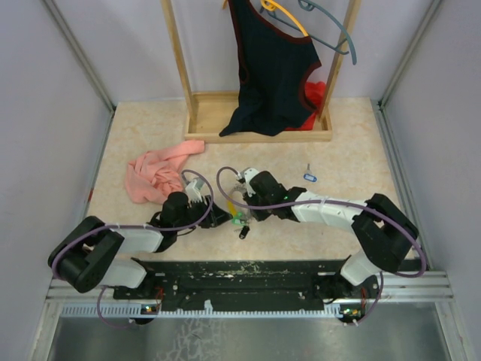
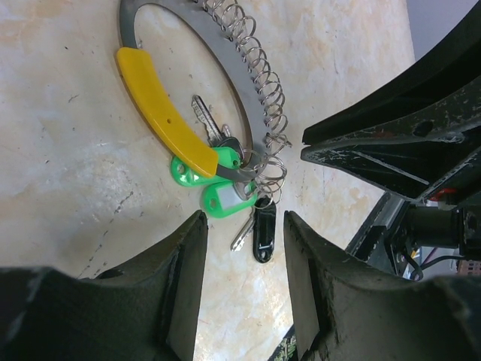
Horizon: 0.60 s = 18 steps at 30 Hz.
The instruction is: Put the keys on the keyring
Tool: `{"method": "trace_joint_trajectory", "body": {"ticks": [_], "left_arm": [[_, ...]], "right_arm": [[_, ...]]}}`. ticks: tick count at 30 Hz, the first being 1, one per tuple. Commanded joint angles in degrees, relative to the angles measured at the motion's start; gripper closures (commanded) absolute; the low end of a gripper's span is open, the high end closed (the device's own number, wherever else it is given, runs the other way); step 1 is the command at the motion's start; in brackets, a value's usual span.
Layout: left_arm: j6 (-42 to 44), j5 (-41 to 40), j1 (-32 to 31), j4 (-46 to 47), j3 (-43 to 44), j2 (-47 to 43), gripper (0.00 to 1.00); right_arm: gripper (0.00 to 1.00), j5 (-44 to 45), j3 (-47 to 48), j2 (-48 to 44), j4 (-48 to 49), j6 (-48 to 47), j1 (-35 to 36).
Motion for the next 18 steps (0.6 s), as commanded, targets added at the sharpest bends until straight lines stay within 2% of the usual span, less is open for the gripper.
{"method": "trace_joint_trajectory", "body": {"ticks": [1,10,18], "left_arm": [[1.0,1.0,0.2,0.0,1.4,0.4,0.5],[1.1,1.4,0.2,-0.3,1.7,0.7,0.5],[1.1,1.5,0.2,-0.4,1.7,0.7,0.5]], "right_arm": [[0.85,-1.2,2.1,1.1,1.0,-0.4,0.4],[0.91,-3.5,2.7,3.5,-1.1,-0.1,0.4],[0.85,1.8,3.1,3.2,2.0,0.2,0.3]]}}
